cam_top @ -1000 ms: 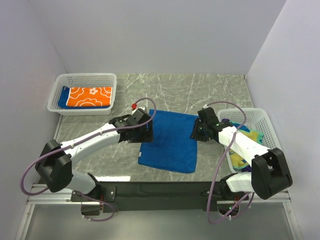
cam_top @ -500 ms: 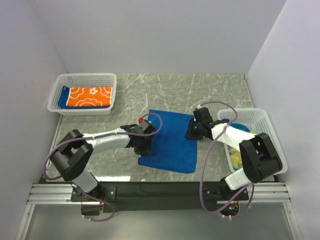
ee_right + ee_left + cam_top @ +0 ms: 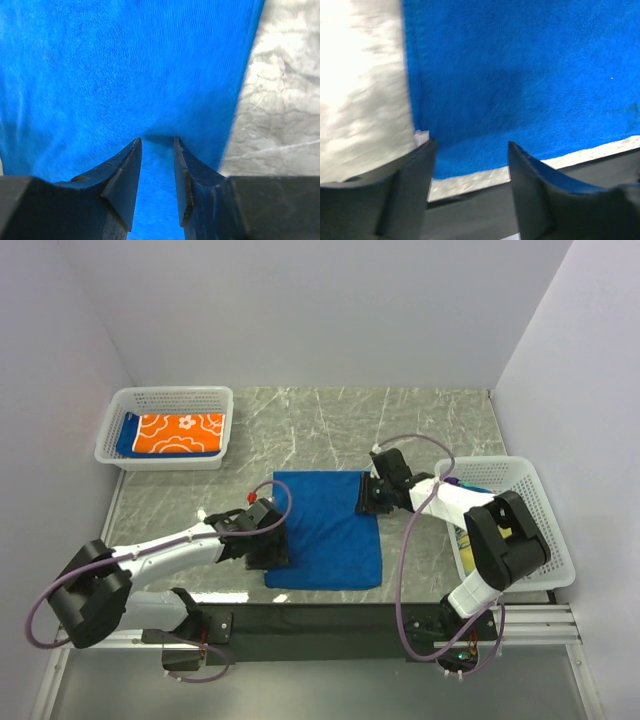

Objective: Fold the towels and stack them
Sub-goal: Fold the towel

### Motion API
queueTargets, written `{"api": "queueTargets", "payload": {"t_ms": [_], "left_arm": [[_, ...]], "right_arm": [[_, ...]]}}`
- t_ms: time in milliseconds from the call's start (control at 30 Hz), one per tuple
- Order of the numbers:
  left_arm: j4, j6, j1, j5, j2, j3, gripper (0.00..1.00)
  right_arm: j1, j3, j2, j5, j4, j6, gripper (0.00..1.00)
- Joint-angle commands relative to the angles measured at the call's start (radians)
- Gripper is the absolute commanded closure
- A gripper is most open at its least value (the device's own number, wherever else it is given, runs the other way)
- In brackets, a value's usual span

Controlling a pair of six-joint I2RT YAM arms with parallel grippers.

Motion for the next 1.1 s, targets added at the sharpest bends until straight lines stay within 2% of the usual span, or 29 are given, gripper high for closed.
{"api": "queueTargets", "payload": {"t_ms": [0,67,167,200,267,300,367,433,467,600,800,933,1067], "left_arm": [[-0.12,0.009,0.025,-0.087,-0.057,0.078,0.33],[-0.122,0.077,0.057,-0.128,-0.052,0.161,0.27],[-0.086,0.189,0.17,-0.124,-0.003,0.262,0.27],[-0.074,0.222,0.222,-0.119,0.046,0.292,0.27],[-0.062,0.339,0.256,-0.107,0.112,0.403,0.27],[-0.072,0.382,0.276,-0.107,0.194,0.452,0.26],[-0.124,0.512,0.291,-0.11,0.279,0.595,0.22],[-0.131,0.622,0.322,-0.096,0.374,0.666,0.17],[-0.125,0.653,0.337,-0.047,0.4,0.713,0.16],[-0.096,0.732,0.432,0.062,0.515,0.787,0.09],[-0.037,0.896,0.474,0.126,0.577,0.816,0.01],[-0.017,1.008,0.485,0.188,0.601,0.847,0.01],[-0.016,1.048,0.488,0.244,0.653,0.899,0.01]], "right_arm": [[-0.01,0.133,-0.04,0.01,-0.061,-0.151,0.59],[-0.029,0.196,-0.028,0.012,-0.122,-0.237,0.59],[-0.1,0.292,0.012,-0.085,-0.149,-0.291,0.59],[-0.112,0.334,0.023,-0.096,-0.156,-0.303,0.58],[-0.137,0.374,0.058,-0.105,-0.185,-0.363,0.57],[-0.143,0.415,0.072,-0.093,-0.198,-0.389,0.56],[-0.164,0.458,0.124,-0.102,-0.244,-0.457,0.55],[-0.181,0.528,0.19,-0.168,-0.285,-0.545,0.55],[-0.192,0.571,0.213,-0.182,-0.325,-0.569,0.55],[-0.194,0.636,0.299,-0.2,-0.38,-0.677,0.5],[-0.207,0.725,0.393,-0.195,-0.465,-0.817,0.46],[-0.212,0.808,0.466,-0.228,-0.537,-0.874,0.46],[-0.212,0.901,0.526,-0.245,-0.627,-0.918,0.48]]}}
